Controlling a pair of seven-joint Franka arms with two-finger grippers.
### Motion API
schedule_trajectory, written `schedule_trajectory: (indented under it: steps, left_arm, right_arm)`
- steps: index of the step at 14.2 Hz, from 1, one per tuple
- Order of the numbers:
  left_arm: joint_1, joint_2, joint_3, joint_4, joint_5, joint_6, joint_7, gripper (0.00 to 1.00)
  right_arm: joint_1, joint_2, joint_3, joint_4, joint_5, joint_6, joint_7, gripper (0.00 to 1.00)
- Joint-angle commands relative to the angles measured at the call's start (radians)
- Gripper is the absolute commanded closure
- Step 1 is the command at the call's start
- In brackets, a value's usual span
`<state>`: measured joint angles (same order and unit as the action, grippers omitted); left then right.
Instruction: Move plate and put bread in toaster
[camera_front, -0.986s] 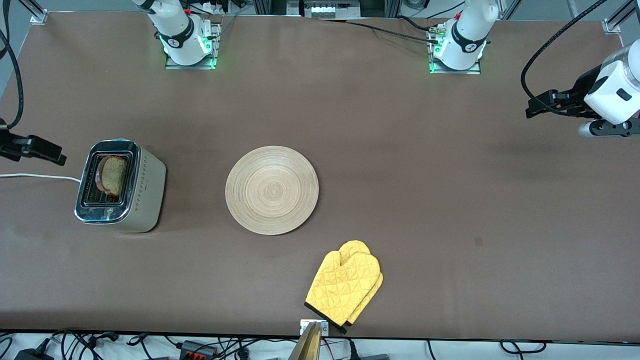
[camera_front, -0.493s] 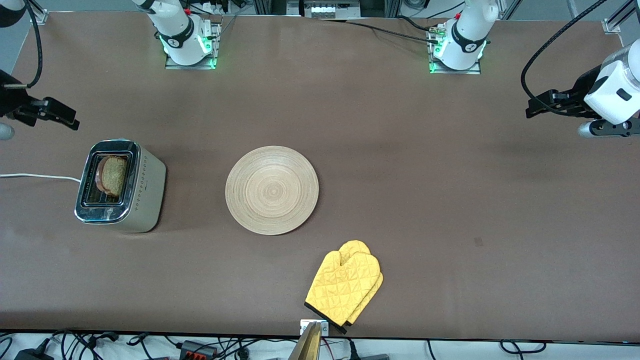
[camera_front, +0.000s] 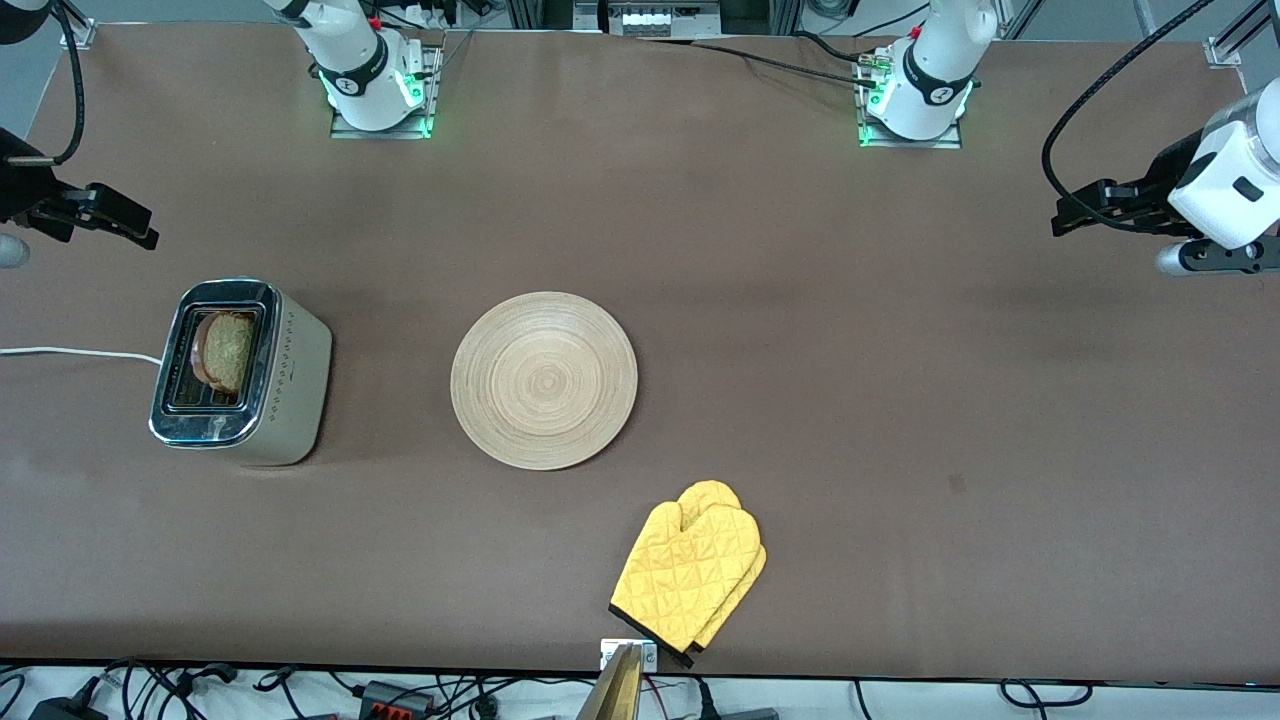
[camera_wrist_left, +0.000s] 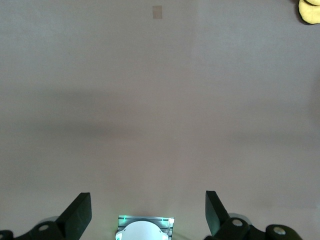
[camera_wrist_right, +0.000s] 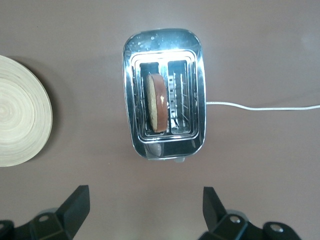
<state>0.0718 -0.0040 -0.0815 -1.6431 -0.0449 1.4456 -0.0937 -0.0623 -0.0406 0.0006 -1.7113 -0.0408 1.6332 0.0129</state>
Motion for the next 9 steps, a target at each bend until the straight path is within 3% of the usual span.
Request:
schedule_trajectory:
  steps: [1,9]
  left_arm:
    - [0.003,0.010,-0.003,0.026,-0.003,-0.020,-0.008,0.00]
    - [0.005,0.010,-0.003,0.031,-0.003,-0.022,-0.003,0.00]
  right_arm:
    - [-0.004,-0.025,0.001,-0.027,0.010,0.025,-0.025,0.00]
    - [-0.004,-0.028,0.003,-0.024,0.013,0.013,-0.024,0.00]
